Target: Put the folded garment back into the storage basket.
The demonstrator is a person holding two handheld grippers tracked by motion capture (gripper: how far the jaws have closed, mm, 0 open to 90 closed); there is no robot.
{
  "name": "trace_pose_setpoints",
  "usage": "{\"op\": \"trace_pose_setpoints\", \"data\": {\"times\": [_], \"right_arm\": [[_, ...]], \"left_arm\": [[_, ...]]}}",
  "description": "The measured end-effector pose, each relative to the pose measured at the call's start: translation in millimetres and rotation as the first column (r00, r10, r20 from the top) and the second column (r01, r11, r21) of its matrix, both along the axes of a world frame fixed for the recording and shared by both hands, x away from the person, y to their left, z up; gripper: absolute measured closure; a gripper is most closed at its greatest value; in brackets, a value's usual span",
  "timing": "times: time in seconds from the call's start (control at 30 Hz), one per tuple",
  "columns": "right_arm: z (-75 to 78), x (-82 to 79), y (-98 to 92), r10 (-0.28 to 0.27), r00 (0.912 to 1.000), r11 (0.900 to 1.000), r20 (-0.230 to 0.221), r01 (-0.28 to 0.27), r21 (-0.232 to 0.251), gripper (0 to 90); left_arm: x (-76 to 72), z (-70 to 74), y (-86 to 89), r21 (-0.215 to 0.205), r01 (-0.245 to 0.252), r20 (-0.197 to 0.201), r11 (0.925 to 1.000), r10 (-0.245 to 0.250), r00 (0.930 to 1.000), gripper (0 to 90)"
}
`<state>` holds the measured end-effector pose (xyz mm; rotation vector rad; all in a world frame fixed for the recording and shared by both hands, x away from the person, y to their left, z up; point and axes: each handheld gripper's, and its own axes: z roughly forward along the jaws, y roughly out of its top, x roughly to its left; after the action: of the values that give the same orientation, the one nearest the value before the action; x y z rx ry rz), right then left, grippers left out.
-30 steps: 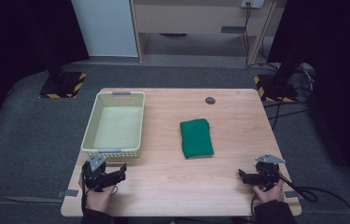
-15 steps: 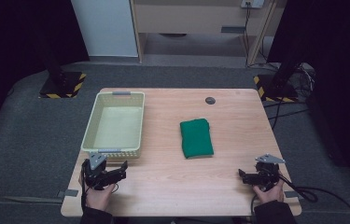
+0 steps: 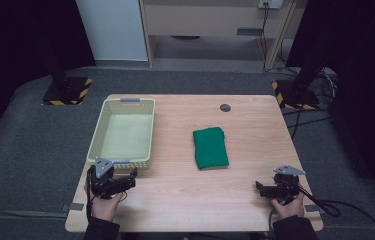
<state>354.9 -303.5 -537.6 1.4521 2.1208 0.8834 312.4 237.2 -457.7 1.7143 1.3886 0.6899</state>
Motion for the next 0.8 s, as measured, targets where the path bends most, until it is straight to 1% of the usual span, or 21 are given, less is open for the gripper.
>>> {"op": "trace_pose_setpoints", "data": {"times": [0.1,0.3,0.37,0.53,0.67,0.8], "right_arm": [[0.0,0.1,-0.2,0.002,1.0000,1.000,0.001,-0.002,-0.002,0.5],[0.0,0.1,-0.2,0.002,1.0000,1.000,0.001,-0.002,-0.002,0.5],[0.0,0.1,-0.2,0.002,1.0000,1.000,0.001,-0.002,-0.002,0.5],[0.0,0.0,0.0,0.000,1.0000,1.000,0.000,0.000,0.000,0.5],[0.0,0.1,-0.1,0.002,1.0000,1.000,0.001,-0.002,-0.001,0.5],[0.0,0.0,0.0,0.000,1.0000,1.000,0.000,0.000,0.000,0.5]], "left_arm": [[0.2,0.0,-0.9,0.005,0.007,0.001,1.0000,-0.007,1.0000,5.2],[3.0,4.9,-1.3,-0.008,0.032,0.012,0.9995,-0.032,0.9994,5.5],[3.8,5.9,-2.5,-0.004,0.035,0.013,0.9994,-0.035,0.9993,5.5],[6.4,10.7,-9.0,0.005,0.054,0.026,0.9985,-0.054,0.9982,5.5],[8.5,13.7,-11.8,0.004,0.063,0.029,0.9980,-0.063,0.9976,5.5],[11.0,18.9,-16.4,0.007,0.073,0.041,0.9973,-0.073,0.9965,5.5]]}}
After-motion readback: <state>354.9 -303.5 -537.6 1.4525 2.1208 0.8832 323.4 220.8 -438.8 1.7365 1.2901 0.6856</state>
